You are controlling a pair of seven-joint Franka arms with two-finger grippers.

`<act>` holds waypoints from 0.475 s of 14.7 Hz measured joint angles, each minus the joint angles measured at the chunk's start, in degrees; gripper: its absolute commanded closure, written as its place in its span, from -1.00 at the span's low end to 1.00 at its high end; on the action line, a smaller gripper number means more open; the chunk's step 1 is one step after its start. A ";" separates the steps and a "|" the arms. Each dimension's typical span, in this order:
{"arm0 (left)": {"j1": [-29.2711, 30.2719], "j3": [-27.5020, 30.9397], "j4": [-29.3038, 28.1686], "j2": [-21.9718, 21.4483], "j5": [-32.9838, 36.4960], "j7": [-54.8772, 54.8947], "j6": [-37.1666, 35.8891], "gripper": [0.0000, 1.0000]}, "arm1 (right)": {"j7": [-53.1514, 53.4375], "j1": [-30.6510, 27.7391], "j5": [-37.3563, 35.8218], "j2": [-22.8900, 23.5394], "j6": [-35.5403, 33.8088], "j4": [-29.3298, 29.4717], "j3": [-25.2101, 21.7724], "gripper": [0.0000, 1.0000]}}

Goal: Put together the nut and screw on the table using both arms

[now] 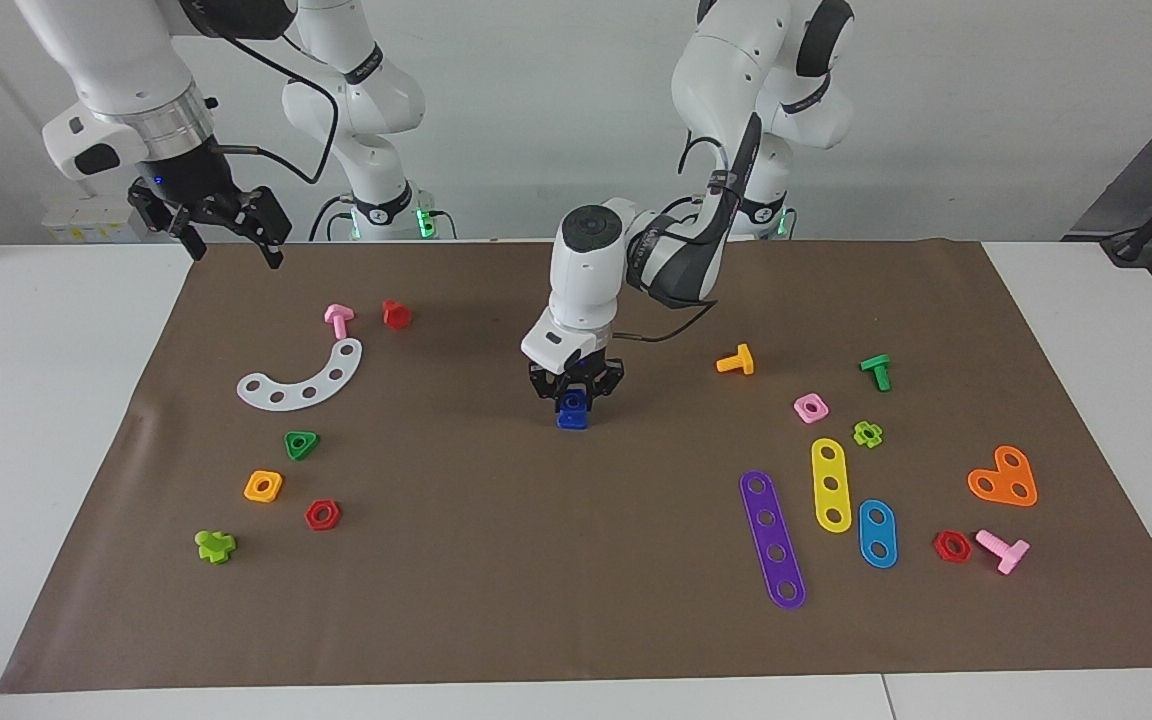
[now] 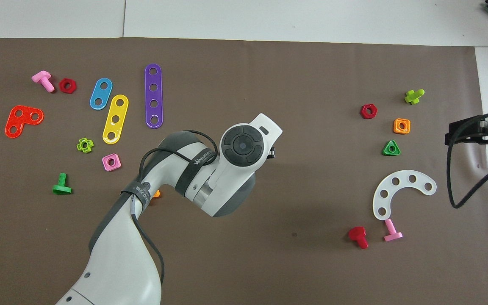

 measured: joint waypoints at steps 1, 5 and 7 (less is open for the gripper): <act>0.00 0.00 -0.19 0.01 0.00 0.00 0.21 0.76 | 0.00 0.00 0.00 0.00 0.00 0.00 0.00 -1.00; 0.00 0.00 -0.82 0.01 0.11 0.00 0.45 0.19 | 0.00 0.00 0.00 0.00 0.00 0.00 0.00 -1.00; -0.02 -0.01 -0.92 0.01 0.14 0.00 0.56 -0.74 | 0.00 0.00 0.00 0.00 0.00 0.00 0.00 -1.00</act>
